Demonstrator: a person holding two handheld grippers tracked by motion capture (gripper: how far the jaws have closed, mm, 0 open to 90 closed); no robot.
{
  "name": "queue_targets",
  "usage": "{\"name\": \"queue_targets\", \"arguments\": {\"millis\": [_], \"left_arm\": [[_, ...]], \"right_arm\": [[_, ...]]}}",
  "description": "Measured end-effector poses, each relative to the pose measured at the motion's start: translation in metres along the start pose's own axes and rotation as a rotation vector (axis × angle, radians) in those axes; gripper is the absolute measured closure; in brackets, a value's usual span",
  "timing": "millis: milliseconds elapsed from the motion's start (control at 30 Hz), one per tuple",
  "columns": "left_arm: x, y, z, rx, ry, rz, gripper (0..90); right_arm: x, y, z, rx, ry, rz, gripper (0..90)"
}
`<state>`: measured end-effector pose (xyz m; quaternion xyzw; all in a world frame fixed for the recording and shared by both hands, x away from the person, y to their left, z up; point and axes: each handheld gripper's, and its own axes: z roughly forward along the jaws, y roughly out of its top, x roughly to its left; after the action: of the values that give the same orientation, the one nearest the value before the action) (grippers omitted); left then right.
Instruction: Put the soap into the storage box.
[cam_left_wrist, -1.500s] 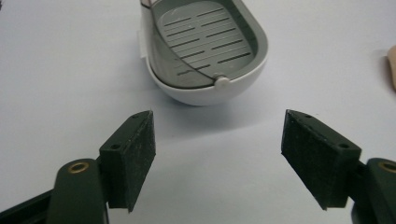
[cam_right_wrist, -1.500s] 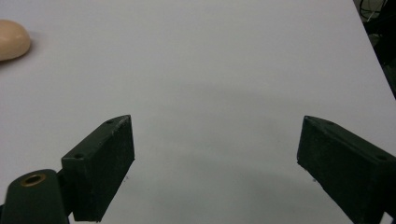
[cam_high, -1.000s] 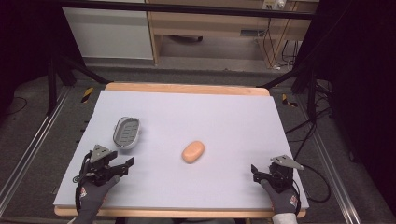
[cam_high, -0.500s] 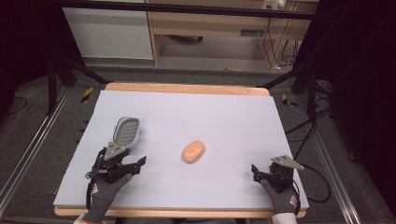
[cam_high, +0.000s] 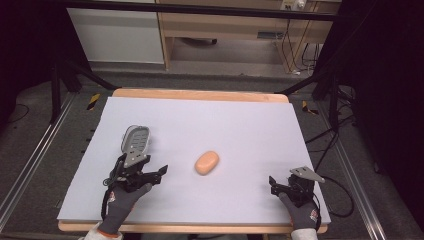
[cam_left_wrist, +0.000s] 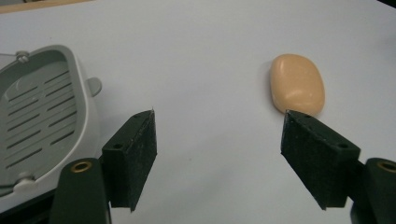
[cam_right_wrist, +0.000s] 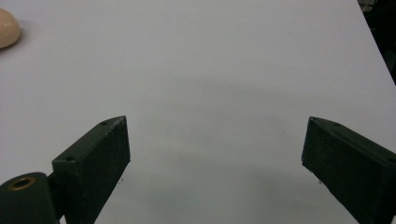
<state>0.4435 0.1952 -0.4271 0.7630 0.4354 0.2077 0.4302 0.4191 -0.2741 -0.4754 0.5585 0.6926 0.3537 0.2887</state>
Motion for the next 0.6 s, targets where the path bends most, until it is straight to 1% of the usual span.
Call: {"name": "queue_targets", "arguments": {"millis": [100,233,300,333,467,600], "left_arm": [[-0.005,0.007,0.004,-0.003,-0.009,0.006,26.0],[-0.012,0.016,0.009,-0.008,-0.017,0.022,25.9],[-0.014,0.019,0.011,-0.002,-0.017,0.035,26.0],[-0.016,0.02,0.012,-0.007,-0.016,0.034,26.0],[-0.021,0.027,0.015,0.001,-0.024,0.058,25.9],[-0.024,0.031,0.019,0.005,-0.027,0.065,25.9]], "right_arm": [[0.0,0.0,0.0,0.003,-0.002,0.002,7.7],[0.0,0.0,0.0,0.0,-0.002,0.004,7.8],[0.0,0.0,-0.001,0.0,-0.003,0.005,7.8],[0.0,0.0,-0.001,0.0,-0.003,0.005,7.8],[0.0,0.0,-0.001,0.001,0.0,0.005,7.9],[0.0,0.0,0.0,0.001,0.001,0.001,7.9]]}}
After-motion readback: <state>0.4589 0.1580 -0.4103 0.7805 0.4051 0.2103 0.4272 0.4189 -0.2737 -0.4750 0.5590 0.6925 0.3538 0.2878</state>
